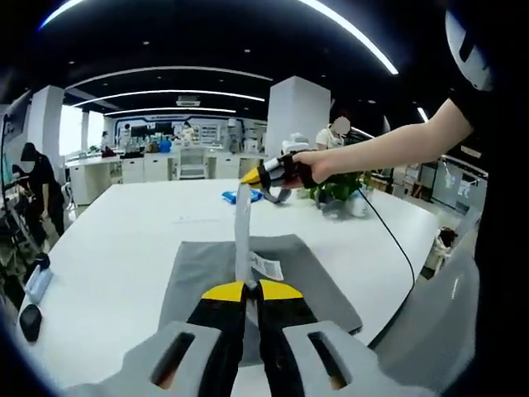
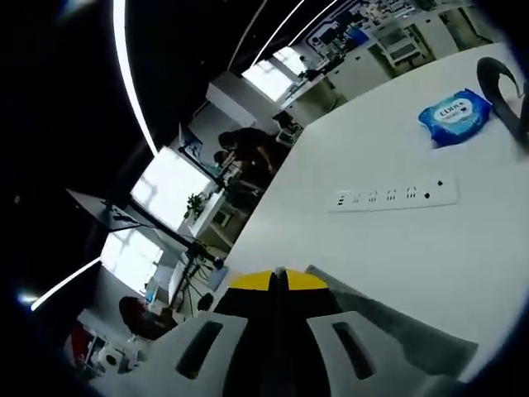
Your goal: Fold the towel on the table until its edges align and the towel forms a compact rectangular stack.
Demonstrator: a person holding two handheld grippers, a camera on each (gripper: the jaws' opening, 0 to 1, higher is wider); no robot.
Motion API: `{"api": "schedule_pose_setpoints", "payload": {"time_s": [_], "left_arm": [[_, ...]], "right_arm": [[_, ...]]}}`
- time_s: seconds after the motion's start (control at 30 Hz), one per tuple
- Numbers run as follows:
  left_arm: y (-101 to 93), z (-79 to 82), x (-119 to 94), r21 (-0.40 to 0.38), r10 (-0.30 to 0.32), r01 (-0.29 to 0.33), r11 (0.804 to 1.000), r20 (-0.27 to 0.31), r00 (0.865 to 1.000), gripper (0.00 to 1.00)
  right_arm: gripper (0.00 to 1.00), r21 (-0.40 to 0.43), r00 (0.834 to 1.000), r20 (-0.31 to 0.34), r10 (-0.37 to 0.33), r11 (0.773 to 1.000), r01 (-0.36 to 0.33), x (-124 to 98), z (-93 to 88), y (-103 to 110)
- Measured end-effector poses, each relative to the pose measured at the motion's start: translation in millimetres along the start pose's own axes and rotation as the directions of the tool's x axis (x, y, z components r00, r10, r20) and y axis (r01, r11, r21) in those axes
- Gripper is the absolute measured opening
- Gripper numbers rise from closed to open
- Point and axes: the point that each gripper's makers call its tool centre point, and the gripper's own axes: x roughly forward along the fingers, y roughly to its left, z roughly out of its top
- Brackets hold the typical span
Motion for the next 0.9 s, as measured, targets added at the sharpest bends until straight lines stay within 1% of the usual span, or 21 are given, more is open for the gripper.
{"api": "schedule_pose_setpoints", "payload": {"time_s": [0.03, 0.1, 0.27, 0.53, 0.57, 0.63, 0.67, 0.7, 0.9], "left_arm": [[2.4, -4.2, 1, -0.003, 0.003, -0.003, 1.0, -0.012, 1.0, 0.05], [2.9, -3.0, -3, 0.0, 0.013, -0.013, 1.0, -0.026, 1.0, 0.05], [6.5, -6.2, -9, -0.007, 0.029, -0.03, 1.0, -0.057, 0.998, 0.05], [4.4, -9.4, -16, -0.03, 0.052, -0.055, 0.998, -0.084, 0.995, 0.05], [34.5, -35.4, 8, -0.031, 0.058, -0.061, 0.998, -0.089, 0.994, 0.05], [45.4, -48.6, 14, -0.041, 0.062, -0.066, 0.997, -0.104, 0.993, 0.05], [49.1, -51.6, 15, -0.04, 0.067, -0.071, 0.997, -0.105, 0.992, 0.05], [57.3, -58.6, 16, -0.044, 0.072, -0.077, 0.996, -0.109, 0.991, 0.05], [69.4, -73.4, 20, -0.081, 0.09, -0.101, 0.992, -0.126, 0.988, 0.05]], "right_arm": [[0.01, 0.0, 1.0, -0.006, -0.004, 1.0, 0.004, 3, -1.3, -3], [0.01, 0.003, 1.0, -0.012, -0.008, 1.0, 0.008, 8, -2.9, -5], [0.01, 0.028, 1.0, -0.01, -0.003, 1.0, 0.004, 22, -4.9, -9], [0.01, 0.055, 1.0, -0.024, -0.019, 0.998, 0.02, 44, -12.3, -19], [0.01, 0.059, 0.999, -0.026, -0.02, 0.998, 0.021, 48, -13.9, -20], [0.01, 0.066, 0.999, -0.03, -0.023, 0.997, 0.025, 54, -16.3, -22], [0.01, 0.07, 0.999, -0.03, -0.023, 0.997, 0.025, 57, -16.9, -23], [0.01, 0.082, 0.999, -0.03, -0.022, 0.996, 0.024, 61, -17.7, -24], [0.01, 0.127, 0.999, -0.027, -0.02, 0.992, 0.023, 81, -19.6, -33]]}}
